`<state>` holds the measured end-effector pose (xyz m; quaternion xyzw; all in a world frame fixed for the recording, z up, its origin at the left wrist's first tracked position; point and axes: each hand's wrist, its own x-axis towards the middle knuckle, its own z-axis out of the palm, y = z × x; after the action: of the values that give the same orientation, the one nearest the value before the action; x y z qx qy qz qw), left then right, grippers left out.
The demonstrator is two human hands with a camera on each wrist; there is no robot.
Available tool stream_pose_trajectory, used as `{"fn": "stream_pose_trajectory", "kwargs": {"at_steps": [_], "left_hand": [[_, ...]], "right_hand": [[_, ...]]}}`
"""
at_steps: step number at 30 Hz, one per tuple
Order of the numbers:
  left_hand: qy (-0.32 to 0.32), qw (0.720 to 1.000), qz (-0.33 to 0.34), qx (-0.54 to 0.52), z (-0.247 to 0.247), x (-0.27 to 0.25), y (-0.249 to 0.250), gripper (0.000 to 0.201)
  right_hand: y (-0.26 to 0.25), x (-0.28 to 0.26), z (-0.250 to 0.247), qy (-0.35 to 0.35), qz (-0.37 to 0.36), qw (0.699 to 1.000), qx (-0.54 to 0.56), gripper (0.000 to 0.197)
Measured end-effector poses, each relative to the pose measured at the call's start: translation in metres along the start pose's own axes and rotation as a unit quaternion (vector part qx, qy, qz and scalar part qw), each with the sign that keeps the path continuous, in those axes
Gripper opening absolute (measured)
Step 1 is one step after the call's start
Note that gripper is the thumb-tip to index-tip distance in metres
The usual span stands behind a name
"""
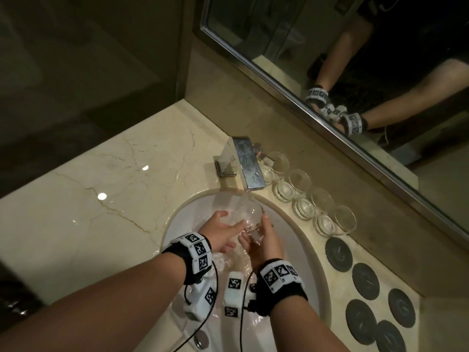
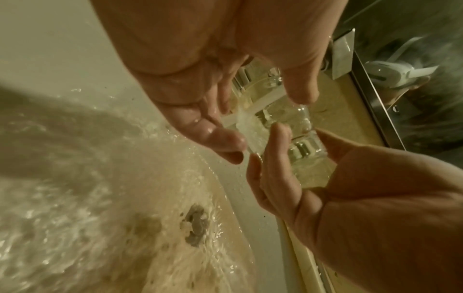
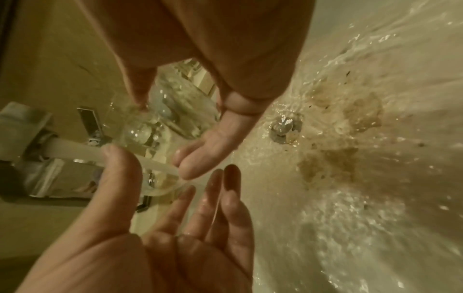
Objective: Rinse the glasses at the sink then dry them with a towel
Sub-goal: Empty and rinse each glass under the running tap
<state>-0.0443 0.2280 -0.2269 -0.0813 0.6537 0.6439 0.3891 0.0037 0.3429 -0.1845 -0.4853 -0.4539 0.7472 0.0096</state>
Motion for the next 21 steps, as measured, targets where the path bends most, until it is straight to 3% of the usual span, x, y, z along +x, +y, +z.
{"fn": "stream_pose_trajectory", "kwargs": {"at_steps": [4,8,10,12,14,18,21], "left_hand": [[-0.008,0.998,-0.018,-0.064,-0.003,0.002,0.008,0.068],[-0.035,0.992,-0.035,-0.113,0.000,-0.006,0.007,0.092],[-0.060,0.983,-0.051,-0.165,0.004,-0.018,0.007,0.083],[-0.079,0.970,-0.076,-0.218,0.008,-0.031,0.004,0.059],[-0.095,0.952,-0.104,-0.271,0.013,-0.041,-0.003,0.051],[-0.089,0.926,-0.143,-0.338,0.022,-0.053,-0.018,0.085],[-0.106,0.912,-0.164,-0.361,0.027,-0.061,-0.021,0.086]], "right_hand": [[-0.009,-0.008,0.004,-0.051,0.084,0.995,-0.019,0.053],[-0.015,-0.025,0.002,-0.071,0.122,0.987,-0.072,0.057],[-0.016,-0.034,-0.003,-0.089,0.130,0.983,-0.096,0.065],[-0.014,-0.045,-0.009,-0.100,0.130,0.977,-0.137,0.074],[-0.008,-0.055,-0.017,-0.093,0.124,0.968,-0.196,0.079],[-0.003,-0.076,-0.031,-0.057,0.077,0.946,-0.309,0.081],[-0.010,-0.091,-0.036,-0.028,0.038,0.926,-0.374,0.076]]}}
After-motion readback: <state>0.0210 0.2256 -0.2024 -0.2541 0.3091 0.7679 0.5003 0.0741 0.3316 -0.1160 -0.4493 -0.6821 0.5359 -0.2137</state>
